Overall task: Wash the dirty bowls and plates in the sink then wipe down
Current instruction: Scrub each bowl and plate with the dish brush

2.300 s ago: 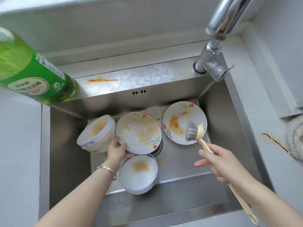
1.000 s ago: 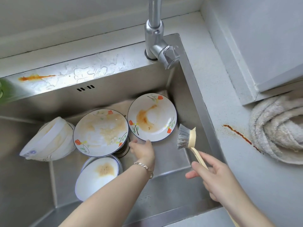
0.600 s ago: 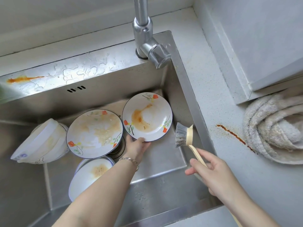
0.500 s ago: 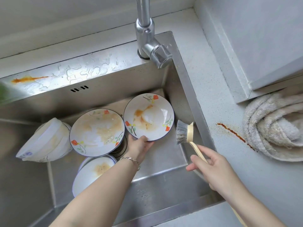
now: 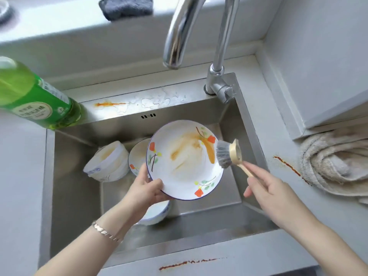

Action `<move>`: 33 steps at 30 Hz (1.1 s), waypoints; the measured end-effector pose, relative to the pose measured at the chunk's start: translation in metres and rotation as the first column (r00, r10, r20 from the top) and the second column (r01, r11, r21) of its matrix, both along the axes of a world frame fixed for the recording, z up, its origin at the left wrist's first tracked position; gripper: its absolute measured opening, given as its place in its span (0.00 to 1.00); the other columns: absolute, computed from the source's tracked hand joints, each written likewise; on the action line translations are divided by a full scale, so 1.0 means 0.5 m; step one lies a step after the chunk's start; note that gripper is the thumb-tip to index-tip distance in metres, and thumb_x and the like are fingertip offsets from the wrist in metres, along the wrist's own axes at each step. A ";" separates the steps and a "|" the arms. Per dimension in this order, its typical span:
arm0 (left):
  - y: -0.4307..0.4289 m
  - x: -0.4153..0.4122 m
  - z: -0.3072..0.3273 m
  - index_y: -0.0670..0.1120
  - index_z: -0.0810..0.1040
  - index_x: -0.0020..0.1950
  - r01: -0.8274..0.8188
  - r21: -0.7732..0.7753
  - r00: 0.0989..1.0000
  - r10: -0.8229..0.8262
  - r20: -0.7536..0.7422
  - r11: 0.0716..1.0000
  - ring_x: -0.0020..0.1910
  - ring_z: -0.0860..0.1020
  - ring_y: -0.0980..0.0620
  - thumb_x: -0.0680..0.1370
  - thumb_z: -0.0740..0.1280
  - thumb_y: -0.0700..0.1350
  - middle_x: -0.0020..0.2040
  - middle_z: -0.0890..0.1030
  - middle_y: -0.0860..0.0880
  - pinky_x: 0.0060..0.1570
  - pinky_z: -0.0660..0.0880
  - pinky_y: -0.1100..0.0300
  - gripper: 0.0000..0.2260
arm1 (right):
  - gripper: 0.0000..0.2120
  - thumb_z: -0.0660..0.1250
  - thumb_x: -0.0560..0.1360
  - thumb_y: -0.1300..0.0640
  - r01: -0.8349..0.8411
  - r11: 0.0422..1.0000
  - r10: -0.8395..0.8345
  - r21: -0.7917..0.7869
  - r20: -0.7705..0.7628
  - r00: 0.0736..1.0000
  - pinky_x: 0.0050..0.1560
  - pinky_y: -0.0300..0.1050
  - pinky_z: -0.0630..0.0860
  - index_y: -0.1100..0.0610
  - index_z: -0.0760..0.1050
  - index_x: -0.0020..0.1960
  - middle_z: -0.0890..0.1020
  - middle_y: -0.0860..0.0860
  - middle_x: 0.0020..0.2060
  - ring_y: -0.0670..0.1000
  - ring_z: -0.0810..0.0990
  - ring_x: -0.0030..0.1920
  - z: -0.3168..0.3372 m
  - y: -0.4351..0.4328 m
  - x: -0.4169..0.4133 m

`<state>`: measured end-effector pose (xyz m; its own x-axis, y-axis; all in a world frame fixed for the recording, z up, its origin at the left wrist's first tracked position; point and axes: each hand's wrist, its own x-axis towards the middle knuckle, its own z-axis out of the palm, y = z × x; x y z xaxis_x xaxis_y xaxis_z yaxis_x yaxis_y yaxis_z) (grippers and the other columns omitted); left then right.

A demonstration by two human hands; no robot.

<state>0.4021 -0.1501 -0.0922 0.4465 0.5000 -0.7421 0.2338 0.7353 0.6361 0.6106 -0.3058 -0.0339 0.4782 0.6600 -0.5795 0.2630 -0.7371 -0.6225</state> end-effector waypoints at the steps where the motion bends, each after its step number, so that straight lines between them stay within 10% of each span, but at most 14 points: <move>1: 0.002 -0.022 0.026 0.54 0.69 0.62 0.014 0.017 1.000 -0.015 0.011 1.000 0.50 0.82 0.41 0.67 0.59 0.31 0.59 0.79 0.49 0.42 0.80 0.47 0.27 | 0.20 0.54 0.80 0.53 -0.091 0.996 0.091 -0.003 0.058 0.994 0.33 0.43 0.70 0.29 0.62 0.63 0.80 0.49 0.36 0.43 0.72 0.28 0.017 0.010 -0.018; 8: -0.029 -0.177 0.166 0.62 0.68 0.64 -0.033 0.102 0.995 0.023 0.099 0.994 0.52 0.81 0.46 0.62 0.59 0.34 0.57 0.80 0.54 0.38 0.80 0.48 0.35 | 0.26 0.50 0.80 0.56 -0.491 0.810 0.585 -0.320 0.499 0.640 0.40 0.44 0.67 0.36 0.50 0.73 0.71 0.50 0.44 0.57 0.73 0.43 0.083 0.099 -0.186; 14: -0.055 -0.243 0.214 0.62 0.67 0.64 -0.083 0.170 0.989 0.060 0.135 0.982 0.50 0.82 0.48 0.62 0.61 0.34 0.54 0.81 0.53 0.39 0.80 0.49 0.34 | 0.21 0.49 0.79 0.50 -0.641 0.767 0.611 -0.009 0.316 0.726 0.49 0.48 0.74 0.32 0.59 0.69 0.79 0.47 0.50 0.56 0.77 0.53 0.128 0.096 -0.334; 28: -0.053 -0.287 0.224 0.60 0.66 0.67 -0.084 0.186 0.988 0.058 0.141 0.979 0.48 0.82 0.51 0.62 0.58 0.33 0.51 0.81 0.57 0.37 0.80 0.49 0.37 | 0.19 0.53 0.80 0.53 -0.457 0.870 0.489 -0.188 0.456 0.744 0.44 0.48 0.69 0.35 0.65 0.67 0.82 0.51 0.51 0.57 0.77 0.52 0.118 0.101 -0.292; 33: -0.059 -0.273 0.228 0.59 0.65 0.68 -0.041 0.190 0.990 0.015 0.138 0.981 0.47 0.83 0.51 0.63 0.58 0.33 0.53 0.82 0.55 0.38 0.80 0.49 0.36 | 0.20 0.56 0.79 0.52 -0.585 0.809 0.535 0.056 0.340 0.773 0.49 0.48 0.73 0.33 0.65 0.66 0.82 0.45 0.52 0.54 0.77 0.54 0.146 0.106 -0.363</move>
